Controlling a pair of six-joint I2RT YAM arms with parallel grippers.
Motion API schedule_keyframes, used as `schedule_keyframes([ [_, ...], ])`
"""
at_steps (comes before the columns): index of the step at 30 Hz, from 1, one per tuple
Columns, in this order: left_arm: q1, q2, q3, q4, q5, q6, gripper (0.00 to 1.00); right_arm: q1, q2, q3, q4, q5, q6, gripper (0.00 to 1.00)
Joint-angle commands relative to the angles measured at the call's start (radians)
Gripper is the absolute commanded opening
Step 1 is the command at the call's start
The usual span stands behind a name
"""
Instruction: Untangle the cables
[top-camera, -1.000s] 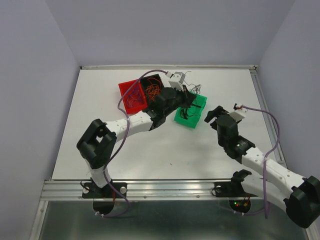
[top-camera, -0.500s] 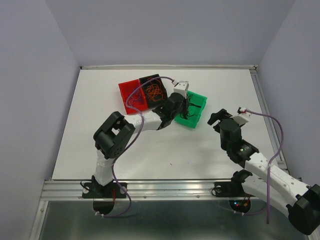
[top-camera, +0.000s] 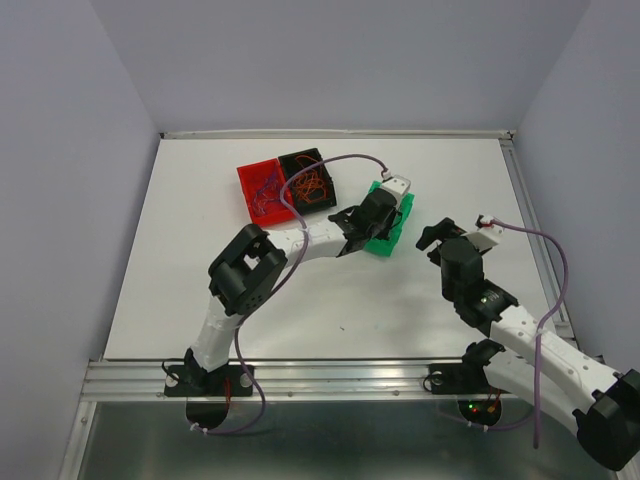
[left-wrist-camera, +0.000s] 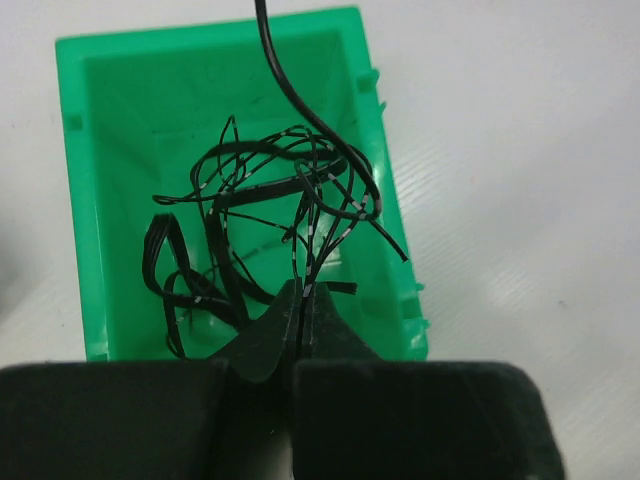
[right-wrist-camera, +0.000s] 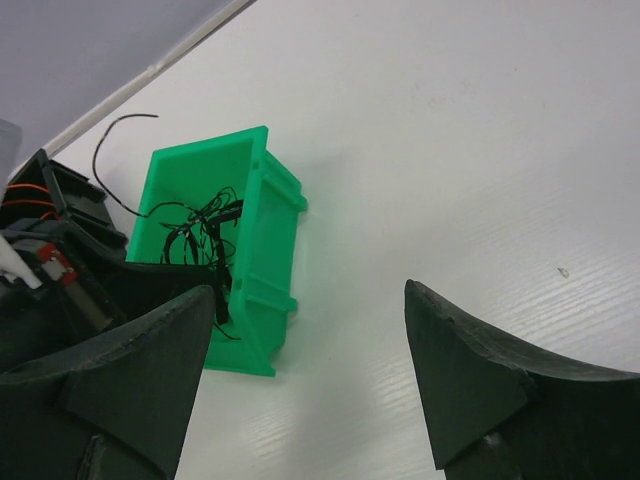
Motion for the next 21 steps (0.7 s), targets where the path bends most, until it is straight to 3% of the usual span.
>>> schedule_keyframes([
  [1,0.006,0.038,0.080,-0.146,-0.034,0.033,0.00,0.000,0.013,-0.018,0.009,0.033,0.007,0.82],
  [5,0.011,0.043,0.108,-0.174,-0.057,0.036,0.02,0.000,0.017,-0.016,0.007,0.031,0.010,0.82],
  [7,0.011,0.025,0.101,-0.165,-0.054,0.052,0.16,0.000,0.017,-0.018,0.007,0.030,0.010,0.82],
  [13,0.011,-0.055,0.071,-0.160,-0.041,0.095,0.38,0.000,0.019,-0.019,0.007,0.028,0.014,0.82],
  [14,0.011,-0.064,0.070,-0.161,-0.041,0.098,0.52,0.000,0.025,-0.016,0.007,0.027,0.014,0.82],
  [16,0.011,-0.092,0.059,-0.163,-0.032,0.102,0.66,0.000,0.037,-0.007,0.009,0.022,0.013,0.82],
  [21,0.014,-0.158,0.042,-0.166,-0.043,0.115,0.70,0.000,0.094,0.028,0.009,0.010,0.000,0.78],
])
